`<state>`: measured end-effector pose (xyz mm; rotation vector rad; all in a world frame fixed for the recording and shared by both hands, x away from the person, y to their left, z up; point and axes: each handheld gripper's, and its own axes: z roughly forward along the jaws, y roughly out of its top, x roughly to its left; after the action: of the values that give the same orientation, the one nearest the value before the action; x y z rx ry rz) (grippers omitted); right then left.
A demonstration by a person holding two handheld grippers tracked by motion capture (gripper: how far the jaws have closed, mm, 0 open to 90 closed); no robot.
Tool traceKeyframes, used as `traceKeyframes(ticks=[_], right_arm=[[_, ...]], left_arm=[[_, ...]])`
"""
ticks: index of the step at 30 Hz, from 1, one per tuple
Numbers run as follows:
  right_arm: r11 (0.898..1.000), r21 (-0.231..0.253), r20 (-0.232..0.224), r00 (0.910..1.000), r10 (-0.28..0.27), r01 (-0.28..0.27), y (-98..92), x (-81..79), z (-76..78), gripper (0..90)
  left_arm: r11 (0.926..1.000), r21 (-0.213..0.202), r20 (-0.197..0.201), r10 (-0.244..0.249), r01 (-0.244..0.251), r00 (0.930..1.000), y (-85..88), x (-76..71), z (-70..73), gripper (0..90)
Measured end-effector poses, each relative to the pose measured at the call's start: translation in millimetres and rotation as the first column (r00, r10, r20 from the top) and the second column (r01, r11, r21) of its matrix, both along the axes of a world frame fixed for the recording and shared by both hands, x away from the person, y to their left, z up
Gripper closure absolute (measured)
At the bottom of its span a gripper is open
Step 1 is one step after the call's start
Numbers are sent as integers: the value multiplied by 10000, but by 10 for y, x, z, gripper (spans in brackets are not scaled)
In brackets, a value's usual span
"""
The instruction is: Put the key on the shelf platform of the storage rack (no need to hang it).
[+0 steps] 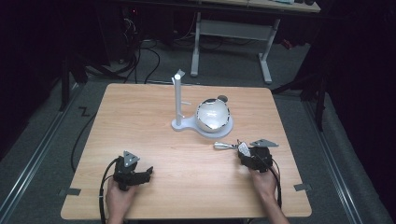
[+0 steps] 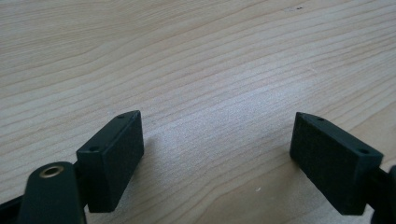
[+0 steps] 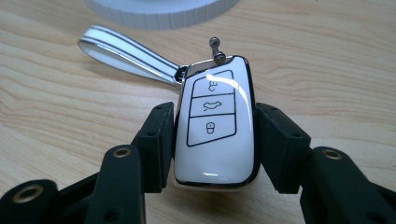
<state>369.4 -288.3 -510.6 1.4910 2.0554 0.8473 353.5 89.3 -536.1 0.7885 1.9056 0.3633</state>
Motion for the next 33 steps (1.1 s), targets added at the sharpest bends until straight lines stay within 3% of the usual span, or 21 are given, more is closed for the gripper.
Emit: traceKeyframes(ticks=[5, 14, 19, 33], right_arm=[[9999, -27, 113, 9998, 159, -159, -1, -18, 36, 501], [9983, 343, 705, 9966, 437, -462, -25, -76, 242, 503], [9951, 628, 1100, 9916, 686, -759, -39, -108, 388, 503], [9848, 1032, 1591, 9796, 1226, -1400, -58, -132, 692, 505]], left_arm=[[10000, 0, 8, 15, -15, 10000, 1, 2, 0, 181], [10000, 2, 18, -1, 1, 10000, 2, 4, 0, 182], [10000, 1, 19, 9, -9, 10000, 2, 5, 0, 183], [9999, -78, -27, 122, -123, 9999, -3, 11, 4, 186]])
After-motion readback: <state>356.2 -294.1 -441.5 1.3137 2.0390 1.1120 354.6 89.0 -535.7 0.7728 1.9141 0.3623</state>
